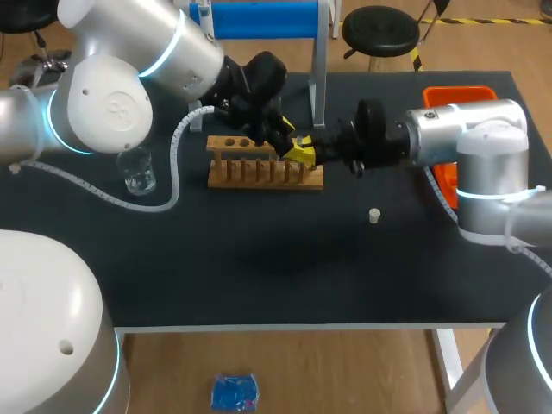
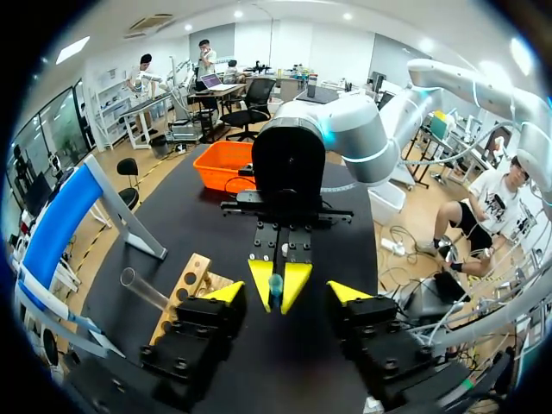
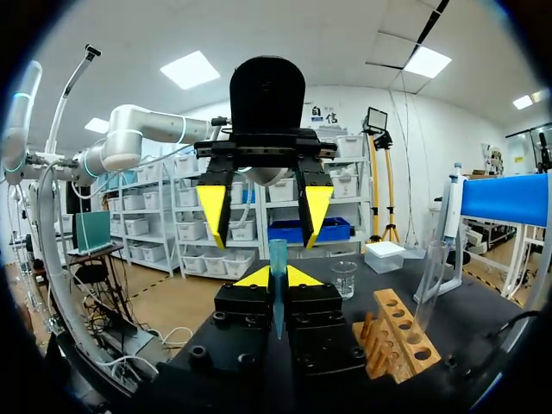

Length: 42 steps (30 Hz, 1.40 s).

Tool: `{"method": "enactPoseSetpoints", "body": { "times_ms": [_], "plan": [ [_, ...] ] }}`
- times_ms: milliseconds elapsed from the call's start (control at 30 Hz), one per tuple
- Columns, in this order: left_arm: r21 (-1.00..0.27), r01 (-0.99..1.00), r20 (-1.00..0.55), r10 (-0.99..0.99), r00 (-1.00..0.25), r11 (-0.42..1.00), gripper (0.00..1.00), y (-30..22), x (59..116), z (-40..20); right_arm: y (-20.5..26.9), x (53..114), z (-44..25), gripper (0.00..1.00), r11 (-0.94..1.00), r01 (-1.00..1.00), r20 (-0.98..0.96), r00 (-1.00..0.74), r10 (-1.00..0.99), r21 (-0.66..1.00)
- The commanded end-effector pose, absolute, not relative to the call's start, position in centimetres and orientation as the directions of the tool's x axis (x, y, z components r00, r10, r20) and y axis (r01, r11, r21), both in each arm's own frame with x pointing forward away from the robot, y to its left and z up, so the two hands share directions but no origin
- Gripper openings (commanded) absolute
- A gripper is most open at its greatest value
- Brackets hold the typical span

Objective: Invert the test tube, pick up the pipette, mount the tip to pipette, aspirate from beaker and dispense into the tube, eject the tip, return the pipette, and cap with the stopper.

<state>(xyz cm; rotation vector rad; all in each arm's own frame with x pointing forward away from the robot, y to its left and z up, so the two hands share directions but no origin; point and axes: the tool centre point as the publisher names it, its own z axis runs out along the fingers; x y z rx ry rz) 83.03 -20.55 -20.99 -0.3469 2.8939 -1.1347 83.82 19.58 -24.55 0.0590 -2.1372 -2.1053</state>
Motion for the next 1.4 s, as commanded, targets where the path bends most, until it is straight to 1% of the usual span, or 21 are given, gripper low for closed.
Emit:
{"method": "enactPoseSetpoints", "body": {
  "times_ms": [33,400,600,900,1400],
  "plan": [
    [-0.67,-0.201,0.069,-0.21,-0.975,0.714,1.0,-20.6,83.1,-21.0,17.6,84.1,-24.2,0.0,0.028,0.068,0.071,-0.99,-0.122,0.997],
    [-0.67,-0.201,0.069,-0.21,-0.975,0.714,1.0,-20.6,83.1,-21.0,13.1,86.2,-24.0,0.0,0.026,0.05,0.052,-0.996,-0.076,0.998],
    [-0.67,-0.201,0.069,-0.21,-0.975,0.714,1.0,-20.6,83.1,-21.0,11.7,86.0,-24.6,0.0,0.015,0.071,0.072,-0.996,-0.061,0.997],
    [-0.67,-0.201,0.069,-0.21,-0.975,0.714,1.0,-20.6,83.1,-21.0,11.0,84.4,-25.9,0.0,0.008,0.118,0.118,-0.992,-0.052,0.993],
    [-0.67,-0.201,0.069,-0.21,-0.975,0.714,1.0,-20.6,83.1,-21.0,11.0,84.4,-26.3,0.0,0.015,0.111,0.112,-0.993,-0.045,0.994]
  ]
}}
